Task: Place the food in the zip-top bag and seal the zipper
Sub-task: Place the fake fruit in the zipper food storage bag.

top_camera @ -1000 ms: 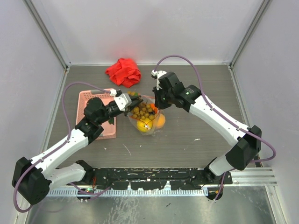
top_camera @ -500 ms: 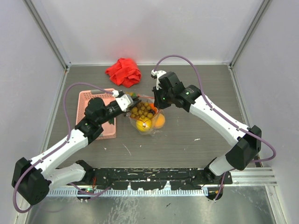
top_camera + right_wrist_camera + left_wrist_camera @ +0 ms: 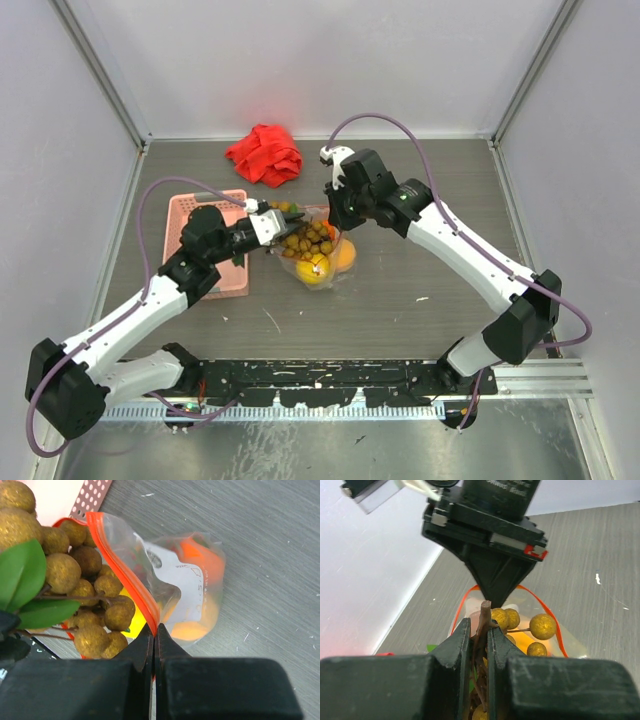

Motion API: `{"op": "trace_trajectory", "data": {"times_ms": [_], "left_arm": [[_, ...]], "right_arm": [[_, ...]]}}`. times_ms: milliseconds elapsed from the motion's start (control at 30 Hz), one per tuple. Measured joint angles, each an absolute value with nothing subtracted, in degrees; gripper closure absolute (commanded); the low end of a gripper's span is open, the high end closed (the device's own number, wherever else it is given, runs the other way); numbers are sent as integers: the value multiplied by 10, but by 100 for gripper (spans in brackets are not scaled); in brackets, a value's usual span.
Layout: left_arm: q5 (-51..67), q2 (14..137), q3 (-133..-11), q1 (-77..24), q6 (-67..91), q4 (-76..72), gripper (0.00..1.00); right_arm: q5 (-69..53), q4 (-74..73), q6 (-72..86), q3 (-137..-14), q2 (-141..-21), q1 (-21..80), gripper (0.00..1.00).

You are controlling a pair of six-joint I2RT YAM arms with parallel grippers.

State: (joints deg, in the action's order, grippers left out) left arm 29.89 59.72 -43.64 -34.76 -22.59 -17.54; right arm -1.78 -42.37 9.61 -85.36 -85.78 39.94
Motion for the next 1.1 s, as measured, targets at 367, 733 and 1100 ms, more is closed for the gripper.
{"op": "trace_trajectory", "data": {"times_ms": [367, 733, 1100], "left_arm": [[377, 598, -469, -359, -256, -115, 100], [388, 607, -502, -396, -323, -21, 100], [412, 633, -536, -433, -356, 36, 100]], "right_arm": [[-78, -425, 59, -883, -875, 397, 100], [-127, -409, 59, -883, -883, 396, 100], [-148, -392, 59, -872, -886, 396, 100]]}}
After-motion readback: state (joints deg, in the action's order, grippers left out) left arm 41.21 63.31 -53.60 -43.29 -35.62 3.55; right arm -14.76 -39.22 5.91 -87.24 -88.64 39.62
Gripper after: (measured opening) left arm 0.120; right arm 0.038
